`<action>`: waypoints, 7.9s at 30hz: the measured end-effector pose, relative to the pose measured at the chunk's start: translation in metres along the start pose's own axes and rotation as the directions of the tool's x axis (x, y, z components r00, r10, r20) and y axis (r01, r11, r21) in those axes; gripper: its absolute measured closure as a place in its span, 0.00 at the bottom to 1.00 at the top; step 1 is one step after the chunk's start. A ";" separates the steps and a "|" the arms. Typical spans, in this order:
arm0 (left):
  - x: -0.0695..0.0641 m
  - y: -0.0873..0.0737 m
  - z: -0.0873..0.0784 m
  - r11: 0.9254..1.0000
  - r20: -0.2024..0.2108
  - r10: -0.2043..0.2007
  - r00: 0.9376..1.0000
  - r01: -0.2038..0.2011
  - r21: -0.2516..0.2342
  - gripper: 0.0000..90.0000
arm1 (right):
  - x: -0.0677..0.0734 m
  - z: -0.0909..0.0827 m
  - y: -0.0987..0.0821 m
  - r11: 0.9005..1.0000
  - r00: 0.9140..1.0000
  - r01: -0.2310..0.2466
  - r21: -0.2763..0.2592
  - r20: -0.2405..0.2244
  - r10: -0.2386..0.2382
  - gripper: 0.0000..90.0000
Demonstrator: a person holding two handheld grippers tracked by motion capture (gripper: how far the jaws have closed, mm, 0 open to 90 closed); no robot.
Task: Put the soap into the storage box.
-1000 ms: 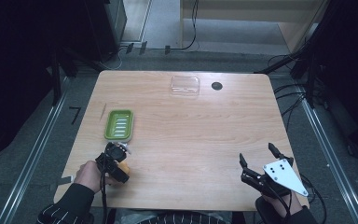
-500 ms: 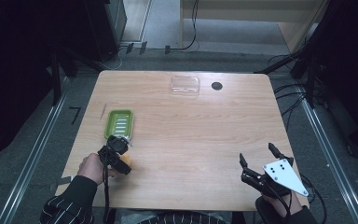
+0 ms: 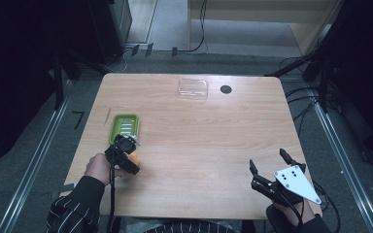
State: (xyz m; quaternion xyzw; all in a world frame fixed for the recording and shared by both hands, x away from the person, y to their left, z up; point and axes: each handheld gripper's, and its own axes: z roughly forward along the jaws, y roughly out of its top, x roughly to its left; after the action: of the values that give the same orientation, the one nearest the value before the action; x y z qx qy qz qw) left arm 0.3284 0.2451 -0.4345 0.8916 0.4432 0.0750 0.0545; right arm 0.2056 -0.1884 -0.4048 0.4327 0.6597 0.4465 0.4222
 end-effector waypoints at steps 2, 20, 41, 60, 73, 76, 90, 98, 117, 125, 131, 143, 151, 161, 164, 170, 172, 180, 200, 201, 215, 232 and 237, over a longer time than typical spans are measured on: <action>0.001 0.002 -0.001 1.000 -0.008 -0.001 1.000 0.001 -0.013 0.31 | 0.000 0.000 0.000 1.000 1.000 0.002 -0.001 0.001 -0.002 0.15; 0.019 0.011 -0.017 0.996 -0.023 -0.036 0.999 0.034 -0.085 0.31 | 0.000 0.000 0.000 1.000 1.000 0.000 0.001 -0.001 0.000 0.15; 0.039 0.025 -0.030 0.985 -0.040 -0.067 0.997 0.060 -0.161 0.31 | -0.001 0.000 0.000 1.000 1.000 -0.002 0.000 0.004 0.002 0.15; 0.056 0.045 -0.039 0.971 -0.050 -0.092 0.995 0.078 -0.227 0.31 | -0.001 -0.001 -0.001 1.000 1.000 0.001 0.003 0.006 -0.001 0.15; 0.072 0.053 -0.036 0.967 -0.055 -0.120 0.991 0.104 -0.231 0.31 | -0.001 -0.001 -0.001 1.000 1.000 0.004 0.002 0.007 -0.004 0.15; 0.077 0.054 -0.032 0.968 -0.057 -0.132 0.990 0.116 -0.222 0.31 | -0.001 -0.001 -0.001 1.000 1.000 0.004 0.002 0.008 -0.004 0.15; 0.096 0.058 -0.019 0.971 -0.044 -0.169 0.985 0.159 -0.176 0.31 | -0.001 -0.001 -0.001 1.000 1.000 0.004 0.002 0.007 -0.004 0.15; 0.103 0.061 -0.008 0.978 -0.027 -0.174 0.984 0.169 -0.125 0.31 | -0.001 -0.001 -0.001 1.000 1.000 0.003 0.002 0.007 -0.003 0.15; 0.109 0.069 0.010 0.985 -0.002 -0.169 0.986 0.169 -0.028 0.31 | 0.000 -0.001 -0.001 1.000 1.000 0.003 0.004 0.006 -0.003 0.15; 0.110 0.069 0.011 0.985 -0.002 -0.169 0.986 0.169 -0.029 0.31 | 0.000 -0.001 -0.001 1.000 1.000 -0.001 0.006 0.007 0.001 0.15; 0.111 0.069 0.012 0.982 -0.003 -0.180 0.984 0.180 -0.053 0.31 | 0.000 -0.001 -0.001 1.000 1.000 -0.001 0.006 0.008 0.001 0.15; 0.110 0.069 0.014 0.980 -0.008 -0.185 0.983 0.184 -0.072 0.31 | -0.001 -0.002 -0.001 1.000 1.000 0.004 0.002 0.007 -0.004 0.15; 0.112 0.068 0.017 0.983 -0.010 -0.174 0.985 0.173 -0.060 0.31 | -0.001 -0.002 -0.001 1.000 1.000 0.003 0.001 0.009 -0.003 0.15; 0.113 0.066 0.016 0.984 -0.006 -0.165 0.986 0.164 -0.074 0.30 | -0.001 -0.002 -0.001 1.000 1.000 0.004 0.001 0.007 -0.004 0.15; 0.113 0.067 0.012 0.983 -0.011 -0.161 0.987 0.159 -0.093 0.29 | -0.001 -0.002 -0.001 1.000 1.000 0.000 0.000 0.007 0.000 0.15; 0.112 0.066 0.006 0.981 -0.021 -0.174 0.985 0.171 -0.093 0.20 | -0.001 -0.002 -0.001 1.000 1.000 0.000 0.000 0.007 0.000 0.15; 0.111 0.065 0.004 0.980 -0.025 -0.180 0.983 0.177 -0.095 0.16 | -0.001 -0.002 -0.001 1.000 1.000 0.000 -0.001 0.008 0.000 0.15; 0.101 0.061 -0.006 0.983 -0.030 -0.168 0.985 0.165 -0.080 0.12 | -0.001 -0.002 -0.001 1.000 1.000 0.001 -0.001 0.009 -0.001 0.15; 0.069 0.037 -0.025 0.992 -0.043 -0.123 0.991 0.123 -0.014 0.01 | -0.001 -0.002 -0.001 1.000 1.000 -0.003 -0.003 0.009 0.003 0.15; 0.068 0.036 -0.025 0.993 -0.040 -0.116 0.992 0.115 -0.015 0.01 | -0.001 -0.002 -0.001 1.000 1.000 -0.003 -0.003 0.009 0.003 0.15; 0.044 0.018 -0.023 0.997 -0.044 -0.075 0.996 0.076 0.023 0.00 | -0.001 -0.002 -0.001 1.000 1.000 -0.005 -0.003 0.009 0.005 0.15; 0.020 -0.007 -0.009 0.995 -0.032 -0.030 0.999 0.032 0.095 0.00 | -0.002 -0.002 -0.001 1.000 1.000 -0.003 -0.003 0.009 0.003 0.15; 0.013 -0.015 -0.006 0.993 -0.018 -0.016 1.000 0.018 0.113 0.00 | -0.002 -0.002 -0.001 1.000 1.000 -0.008 -0.004 0.011 0.008 0.15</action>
State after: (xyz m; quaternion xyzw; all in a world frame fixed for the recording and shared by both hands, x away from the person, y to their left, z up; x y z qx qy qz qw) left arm 0.3236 0.2647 -0.4300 0.8887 0.4549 0.0571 0.0008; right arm 0.2037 -0.1910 -0.4046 0.4369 0.6549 0.4469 0.4248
